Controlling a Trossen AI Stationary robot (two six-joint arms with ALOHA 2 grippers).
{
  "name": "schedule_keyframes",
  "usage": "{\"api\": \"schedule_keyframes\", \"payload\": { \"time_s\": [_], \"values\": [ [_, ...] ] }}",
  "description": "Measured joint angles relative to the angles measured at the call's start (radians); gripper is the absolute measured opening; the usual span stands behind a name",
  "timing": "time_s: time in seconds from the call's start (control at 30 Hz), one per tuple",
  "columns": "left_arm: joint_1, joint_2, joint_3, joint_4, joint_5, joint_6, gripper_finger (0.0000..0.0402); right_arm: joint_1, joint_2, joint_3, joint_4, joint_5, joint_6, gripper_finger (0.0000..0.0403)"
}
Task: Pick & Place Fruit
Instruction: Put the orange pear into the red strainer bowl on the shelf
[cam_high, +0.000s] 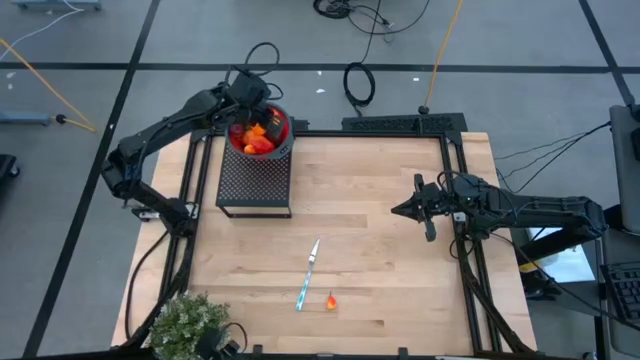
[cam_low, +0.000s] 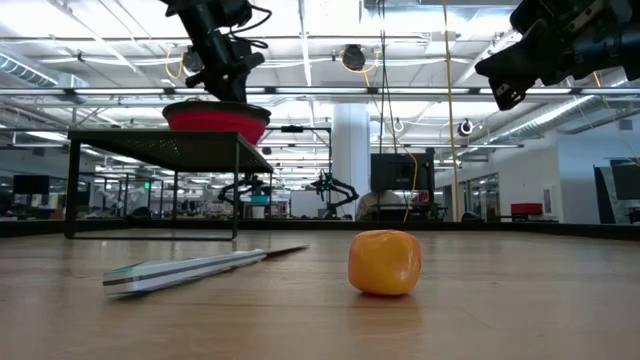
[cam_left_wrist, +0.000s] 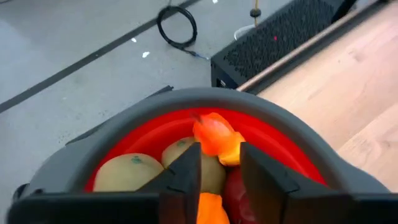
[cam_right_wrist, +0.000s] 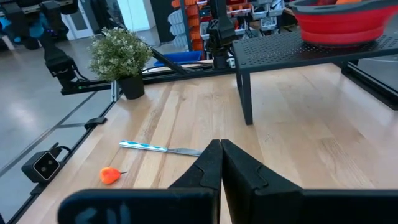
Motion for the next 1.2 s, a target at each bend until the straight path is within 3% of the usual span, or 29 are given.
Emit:
{"api": "schedule_keyframes", "payload": {
  "time_s": [0.27, 0.5, 0.83, 1.2],
  "values": [
    [-0.032, -0.116, 0.000, 0.000, -0.013, -0.039, 0.0161, 0.000, 0.000, 0.000, 0.000, -0.001, 0.014, 0.0000],
    [-0.150, -0.271, 0.001, -0.001, 0.142, -0.169, 0.0164, 0.000, 0.002, 0.000, 0.000, -0.004, 0.014, 0.0000],
    [-0.393, -0.409, 0.001, 0.000, 0.136, -0.171, 0.0097, 0.000, 0.003, 0.000, 0.000, -0.004, 0.014, 0.0001],
    [-0.505, -0.478, 0.001, 0.000, 0.145, -0.054, 0.0010, 0.000, 0.003, 0.000, 0.000, -0.005, 0.014, 0.0002]
  ]
}}
